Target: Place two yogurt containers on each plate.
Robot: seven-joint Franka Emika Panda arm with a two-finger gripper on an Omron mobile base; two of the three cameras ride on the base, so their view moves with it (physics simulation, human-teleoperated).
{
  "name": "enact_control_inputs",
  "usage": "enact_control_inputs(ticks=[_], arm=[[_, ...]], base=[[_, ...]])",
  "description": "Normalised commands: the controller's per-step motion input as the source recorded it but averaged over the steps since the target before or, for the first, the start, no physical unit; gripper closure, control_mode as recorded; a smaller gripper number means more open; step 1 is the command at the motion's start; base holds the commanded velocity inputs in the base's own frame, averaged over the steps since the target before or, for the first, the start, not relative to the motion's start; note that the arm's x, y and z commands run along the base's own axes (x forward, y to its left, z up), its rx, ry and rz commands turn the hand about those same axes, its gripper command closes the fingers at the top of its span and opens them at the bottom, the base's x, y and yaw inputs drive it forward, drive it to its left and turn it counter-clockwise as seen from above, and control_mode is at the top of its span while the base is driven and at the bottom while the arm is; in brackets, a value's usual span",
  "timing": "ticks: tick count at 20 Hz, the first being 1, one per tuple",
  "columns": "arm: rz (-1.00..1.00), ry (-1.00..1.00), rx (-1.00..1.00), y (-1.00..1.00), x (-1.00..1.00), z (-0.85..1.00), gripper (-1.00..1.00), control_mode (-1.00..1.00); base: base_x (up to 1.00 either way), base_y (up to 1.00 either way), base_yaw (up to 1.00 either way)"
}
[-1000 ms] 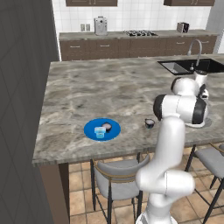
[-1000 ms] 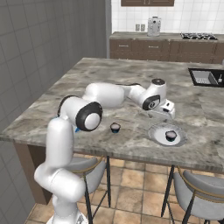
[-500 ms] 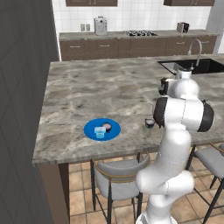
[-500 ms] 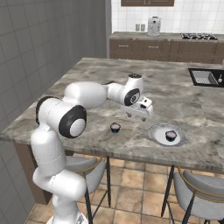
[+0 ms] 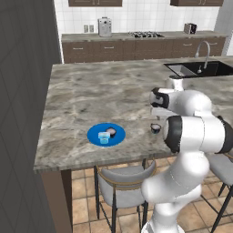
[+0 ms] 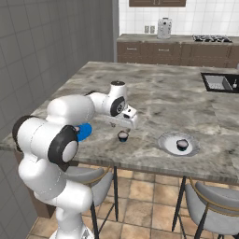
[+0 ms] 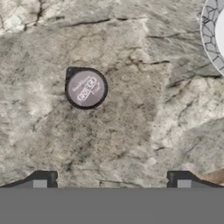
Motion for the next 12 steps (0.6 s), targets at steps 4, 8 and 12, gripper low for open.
enact_control_inputs(ticks=[4, 8, 12], arm=[[0.27, 0.01, 0.09, 0.24, 0.13, -0.25, -1.0, -1.0], [0.18, 0.0, -0.01, -0.02, 0.25, -0.37, -1.0, -1.0], [0.01, 0.0, -0.02, 0.0, 0.78, -0.14, -1.0, -1.0]], base=[[0.0, 0.0, 0.0], [0.0, 0.0, 0.0], [0.0, 0.0, 0.0]])
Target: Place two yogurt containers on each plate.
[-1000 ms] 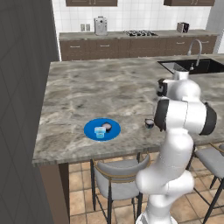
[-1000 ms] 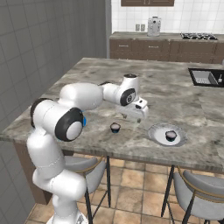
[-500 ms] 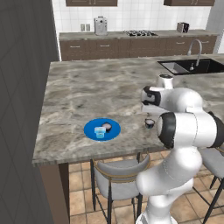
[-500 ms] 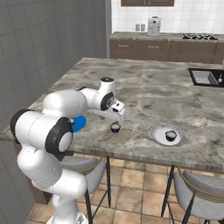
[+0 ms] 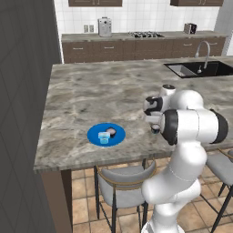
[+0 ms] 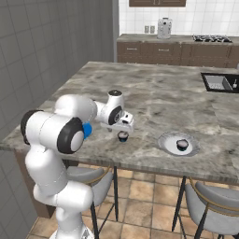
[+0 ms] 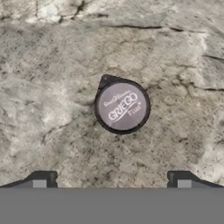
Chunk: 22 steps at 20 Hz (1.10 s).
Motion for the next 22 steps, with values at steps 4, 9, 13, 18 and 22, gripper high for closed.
enact_control_inputs(ticks=[4, 9, 13, 18, 22], arm=[[0.0, 0.0, 0.0, -0.12, 0.54, -0.16, -1.0, -1.0], [0.04, 0.1, 0.0, -0.13, 0.01, -0.41, -1.0, -1.0], [0.0, 0.0, 0.0, 0.0, 0.22, -0.21, -1.0, -1.0], [0.01, 0.0, 0.0, 0.0, 0.12, -0.23, -1.0, -1.0], [0.02, 0.0, 0.0, 0.0, 0.0, -0.23, -1.0, -1.0]], base=[[0.0, 0.0, 0.0], [0.0, 0.0, 0.0], [0.0, 0.0, 0.0], [0.0, 0.0, 0.0], [0.0, 0.0, 0.0]])
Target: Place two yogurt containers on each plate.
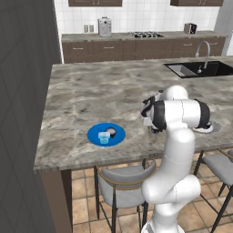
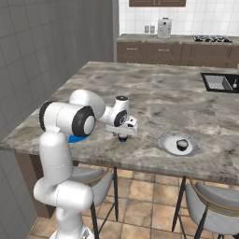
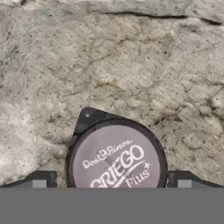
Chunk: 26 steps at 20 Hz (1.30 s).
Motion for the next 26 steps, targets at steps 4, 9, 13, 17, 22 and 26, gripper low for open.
enact_control_inputs(ticks=[4, 9, 13, 17, 22, 26], arm=[[0.02, 0.0, 0.0, 0.0, 0.02, -0.21, -1.0, -1.0], [0.01, 0.0, -0.01, 0.0, 0.01, -0.15, 1.0, -1.0], [0.0, -0.02, 0.0, -0.05, -0.02, 0.07, 1.0, -1.0], [-0.02, -0.11, 0.0, -0.37, -0.07, 0.79, 1.0, -1.0], [-0.15, -0.02, 0.0, -0.98, -0.1, 0.52, 1.0, -1.0], [-0.14, 0.0, 0.0, -1.0, -0.09, -0.13, 1.0, -1.0]], base=[[0.0, 0.0, 0.0], [0.0, 0.0, 0.0], [0.0, 0.0, 0.0], [0.0, 0.0, 0.0], [0.0, 0.0, 0.0], [0.0, 0.0, 0.0]])
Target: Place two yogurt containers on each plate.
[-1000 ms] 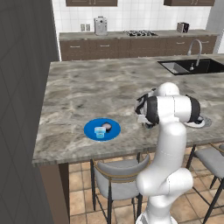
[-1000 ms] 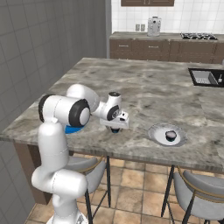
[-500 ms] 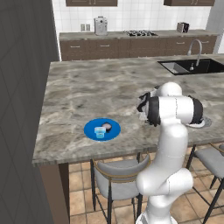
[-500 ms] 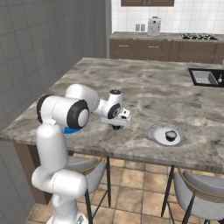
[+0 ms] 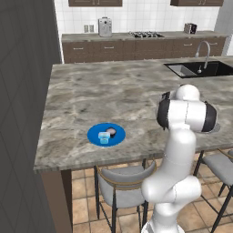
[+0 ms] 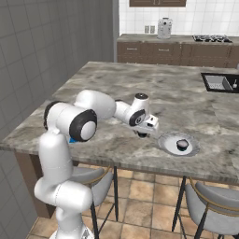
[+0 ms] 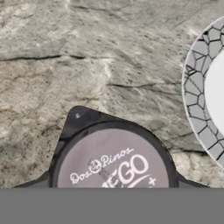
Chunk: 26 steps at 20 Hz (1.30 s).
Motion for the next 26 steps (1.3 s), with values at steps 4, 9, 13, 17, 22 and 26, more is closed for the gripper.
enact_control_inputs(ticks=[4, 9, 13, 17, 22, 26], arm=[[-0.1, 0.0, 0.04, -1.0, -0.11, -0.33, 1.0, -1.0], [-0.07, -0.02, 0.01, -1.0, 0.01, 0.04, 1.0, -1.0], [-0.01, 0.0, 0.0, -0.8, 0.13, -0.03, 1.0, -1.0], [0.0, 0.0, 0.0, -0.06, 0.34, -0.63, 1.0, -1.0], [0.0, 0.05, 0.01, -0.01, 0.45, -0.07, -1.0, -1.0], [-0.01, 0.06, 0.02, 0.0, 0.16, 0.61, -1.0, -1.0]], base=[[0.0, 0.0, 0.0], [0.0, 0.0, 0.0], [0.0, 0.0, 0.0], [0.0, 0.0, 0.0], [0.0, 0.0, 0.0], [0.0, 0.0, 0.0]])
